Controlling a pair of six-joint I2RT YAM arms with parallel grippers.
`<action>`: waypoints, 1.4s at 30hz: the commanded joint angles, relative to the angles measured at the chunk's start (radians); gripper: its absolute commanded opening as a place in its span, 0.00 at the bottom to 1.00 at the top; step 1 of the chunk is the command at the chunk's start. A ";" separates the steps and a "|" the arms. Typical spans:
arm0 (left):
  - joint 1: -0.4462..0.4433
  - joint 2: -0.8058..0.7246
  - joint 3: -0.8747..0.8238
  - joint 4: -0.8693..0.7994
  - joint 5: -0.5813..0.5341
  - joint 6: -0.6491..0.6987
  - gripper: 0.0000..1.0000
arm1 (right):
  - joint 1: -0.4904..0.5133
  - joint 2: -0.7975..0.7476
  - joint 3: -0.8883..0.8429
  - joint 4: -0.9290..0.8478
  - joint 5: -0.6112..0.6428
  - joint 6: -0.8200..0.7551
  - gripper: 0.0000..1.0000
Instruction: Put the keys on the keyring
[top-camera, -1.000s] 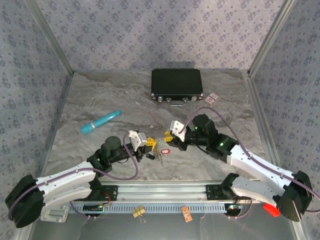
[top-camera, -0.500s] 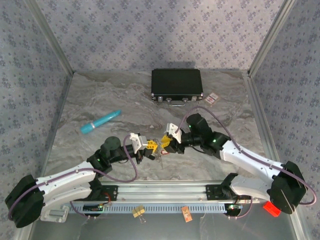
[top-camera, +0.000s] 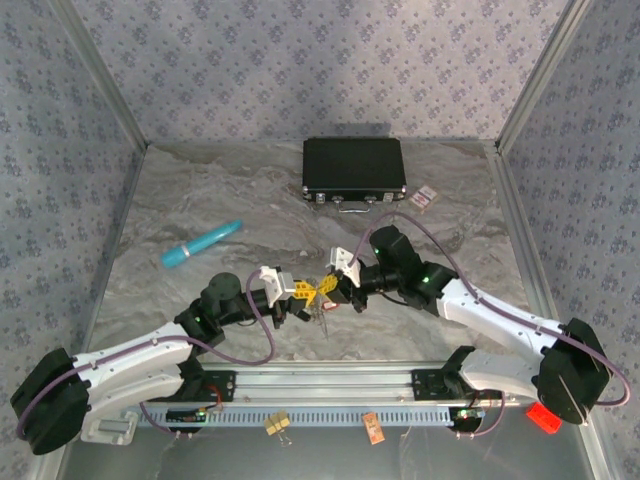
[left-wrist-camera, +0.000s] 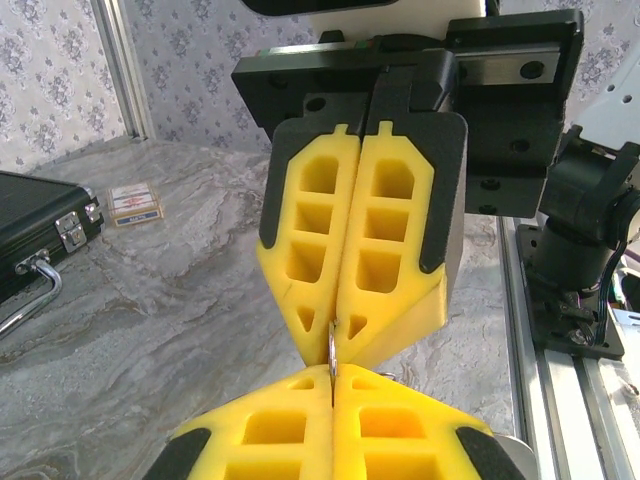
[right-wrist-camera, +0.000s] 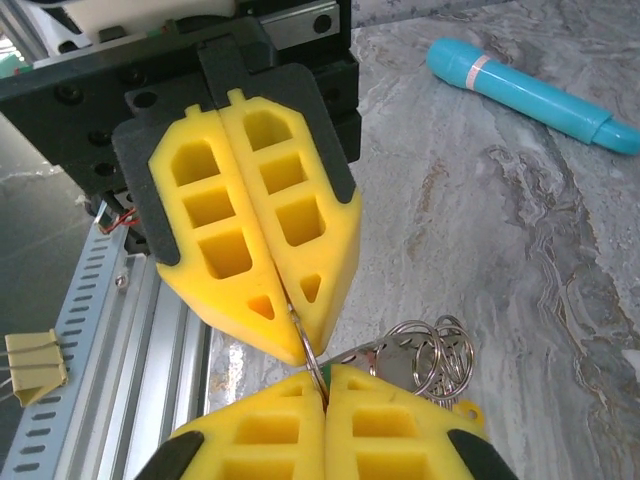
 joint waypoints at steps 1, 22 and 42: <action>-0.002 0.000 0.009 0.067 0.030 0.000 0.00 | 0.007 0.001 0.038 0.007 -0.061 -0.006 0.00; -0.001 -0.014 0.142 -0.268 -0.047 0.082 0.23 | 0.134 0.077 0.335 -0.498 0.387 -0.297 0.00; -0.002 -0.021 0.107 -0.172 -0.014 0.074 0.00 | 0.060 -0.020 0.208 -0.284 0.153 -0.168 0.22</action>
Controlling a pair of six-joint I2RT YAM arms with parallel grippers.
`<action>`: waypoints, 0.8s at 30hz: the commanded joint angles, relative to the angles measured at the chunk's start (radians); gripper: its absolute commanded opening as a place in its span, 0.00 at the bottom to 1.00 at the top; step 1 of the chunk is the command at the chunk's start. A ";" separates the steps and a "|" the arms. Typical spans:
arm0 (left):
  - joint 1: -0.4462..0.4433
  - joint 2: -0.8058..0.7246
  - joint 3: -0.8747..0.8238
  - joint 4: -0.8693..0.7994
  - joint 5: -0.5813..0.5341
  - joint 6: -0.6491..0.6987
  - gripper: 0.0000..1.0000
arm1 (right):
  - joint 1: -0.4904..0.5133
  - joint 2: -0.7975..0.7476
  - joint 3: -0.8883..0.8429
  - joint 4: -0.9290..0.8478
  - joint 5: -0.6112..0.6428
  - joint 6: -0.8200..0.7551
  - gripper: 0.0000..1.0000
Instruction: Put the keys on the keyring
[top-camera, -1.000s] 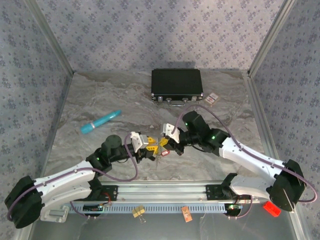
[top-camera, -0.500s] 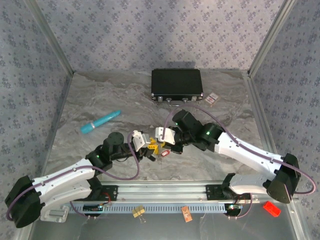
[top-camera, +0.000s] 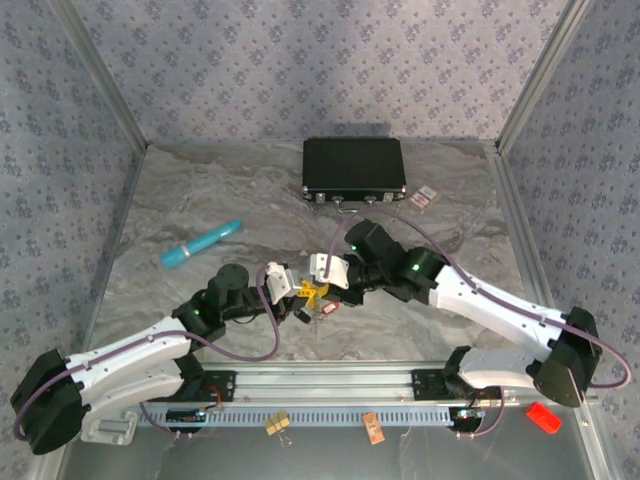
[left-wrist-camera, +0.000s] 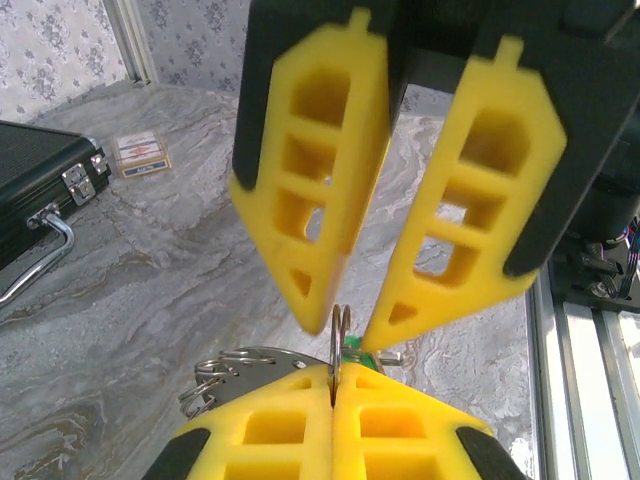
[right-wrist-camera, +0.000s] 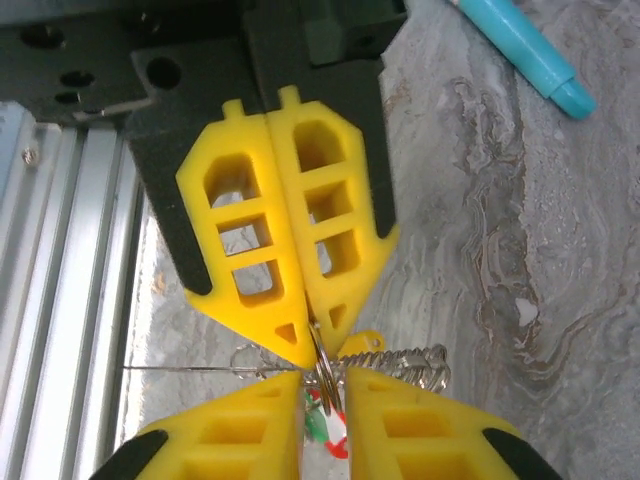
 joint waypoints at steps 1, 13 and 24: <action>0.000 -0.021 -0.014 0.113 0.031 -0.006 0.00 | -0.090 -0.103 -0.090 0.165 -0.211 0.116 0.23; 0.000 -0.016 -0.063 0.259 0.086 -0.024 0.00 | -0.149 -0.104 -0.224 0.373 -0.375 0.246 0.27; 0.000 -0.021 -0.074 0.280 0.093 -0.037 0.00 | -0.149 -0.068 -0.225 0.371 -0.406 0.239 0.24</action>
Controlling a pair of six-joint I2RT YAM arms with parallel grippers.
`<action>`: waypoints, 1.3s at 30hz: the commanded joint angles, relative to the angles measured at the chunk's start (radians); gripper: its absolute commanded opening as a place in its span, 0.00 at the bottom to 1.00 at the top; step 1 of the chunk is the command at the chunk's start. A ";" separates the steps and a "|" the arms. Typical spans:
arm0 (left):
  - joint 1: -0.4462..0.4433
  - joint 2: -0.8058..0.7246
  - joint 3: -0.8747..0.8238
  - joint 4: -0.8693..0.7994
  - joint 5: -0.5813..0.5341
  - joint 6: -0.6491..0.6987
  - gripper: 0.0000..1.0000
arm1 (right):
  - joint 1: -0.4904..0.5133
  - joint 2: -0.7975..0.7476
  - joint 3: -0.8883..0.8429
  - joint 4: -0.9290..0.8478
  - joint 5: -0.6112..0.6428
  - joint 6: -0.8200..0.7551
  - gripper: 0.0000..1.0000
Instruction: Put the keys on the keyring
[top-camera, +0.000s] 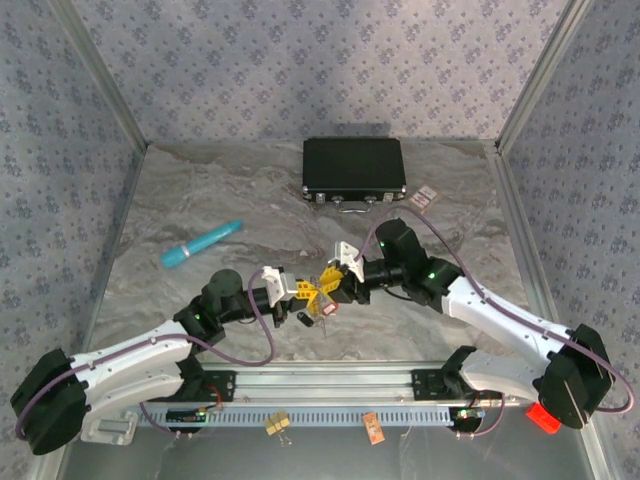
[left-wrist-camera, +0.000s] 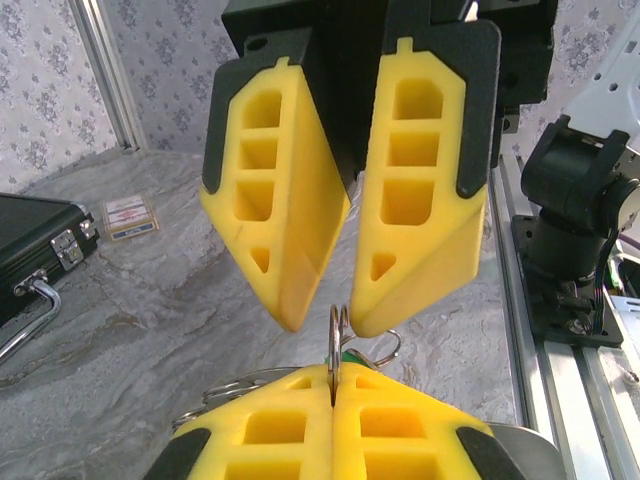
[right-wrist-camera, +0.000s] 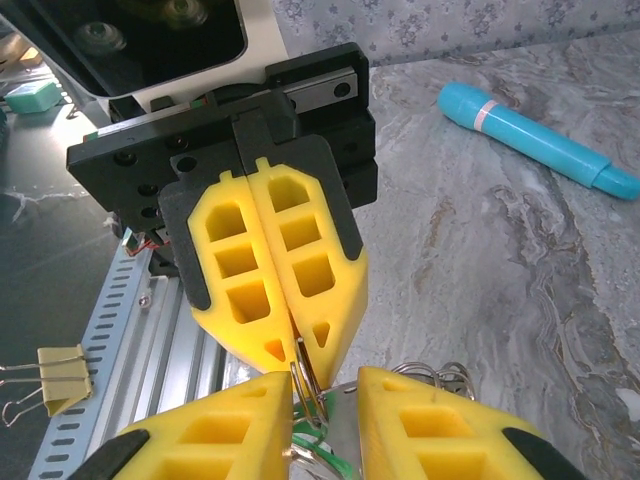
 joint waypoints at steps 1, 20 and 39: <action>0.000 -0.020 -0.003 0.075 0.034 -0.017 0.00 | 0.002 0.013 -0.001 0.010 -0.026 0.010 0.22; -0.001 -0.064 0.082 -0.228 -0.065 0.052 0.26 | 0.089 0.064 0.227 -0.413 0.256 -0.245 0.00; 0.000 0.020 0.110 -0.188 0.000 0.057 0.13 | 0.157 0.133 0.307 -0.410 0.253 -0.265 0.00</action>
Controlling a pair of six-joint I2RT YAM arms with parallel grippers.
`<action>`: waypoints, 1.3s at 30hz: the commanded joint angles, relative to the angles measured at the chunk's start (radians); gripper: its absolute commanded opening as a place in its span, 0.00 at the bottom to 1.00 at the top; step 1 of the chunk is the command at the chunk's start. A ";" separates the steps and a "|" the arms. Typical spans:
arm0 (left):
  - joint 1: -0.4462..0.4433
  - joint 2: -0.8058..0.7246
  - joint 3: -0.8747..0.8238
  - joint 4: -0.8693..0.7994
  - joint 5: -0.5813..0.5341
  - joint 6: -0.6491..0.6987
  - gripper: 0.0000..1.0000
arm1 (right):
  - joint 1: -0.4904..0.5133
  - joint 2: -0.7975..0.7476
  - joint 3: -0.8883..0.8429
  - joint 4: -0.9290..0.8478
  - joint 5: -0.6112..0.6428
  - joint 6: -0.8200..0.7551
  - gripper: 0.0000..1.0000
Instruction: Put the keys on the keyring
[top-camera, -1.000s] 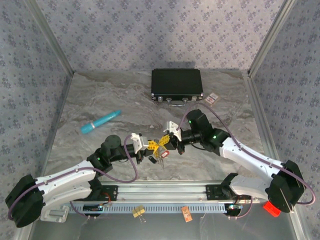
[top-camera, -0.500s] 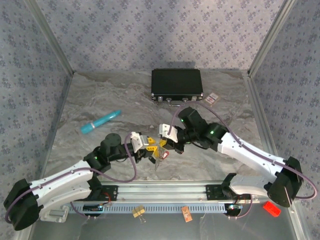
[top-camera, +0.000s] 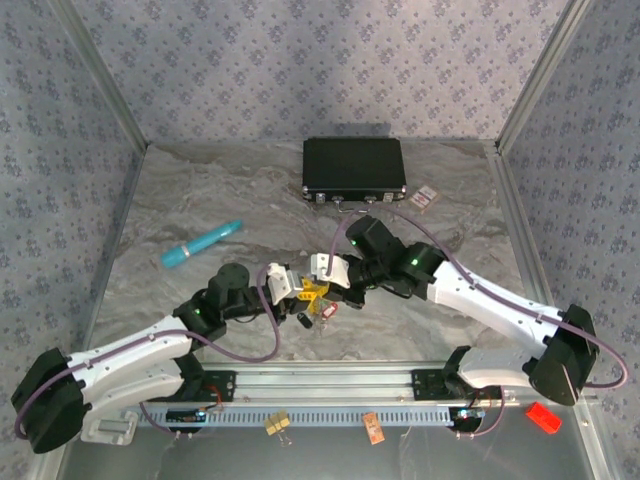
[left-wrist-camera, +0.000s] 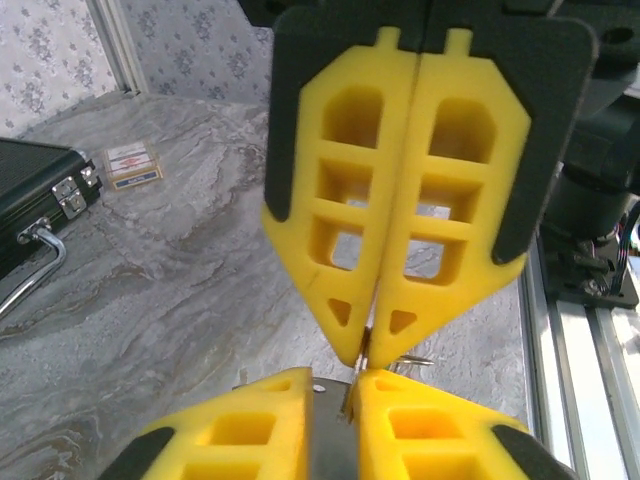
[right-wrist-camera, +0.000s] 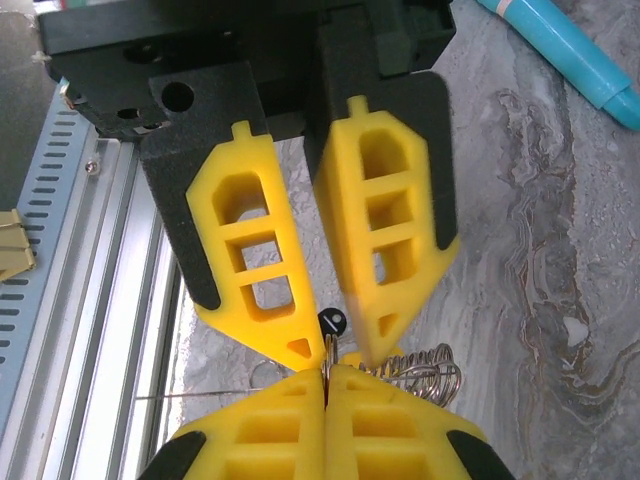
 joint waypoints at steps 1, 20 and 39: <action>-0.001 0.003 0.035 0.009 0.031 0.012 0.10 | 0.017 0.007 0.039 0.021 -0.041 0.003 0.00; 0.000 -0.019 -0.060 0.228 0.065 -0.057 0.00 | -0.117 -0.124 -0.222 0.326 -0.218 0.232 0.28; -0.001 -0.037 -0.052 0.170 0.008 -0.055 0.13 | -0.111 -0.071 -0.169 0.266 -0.228 0.184 0.00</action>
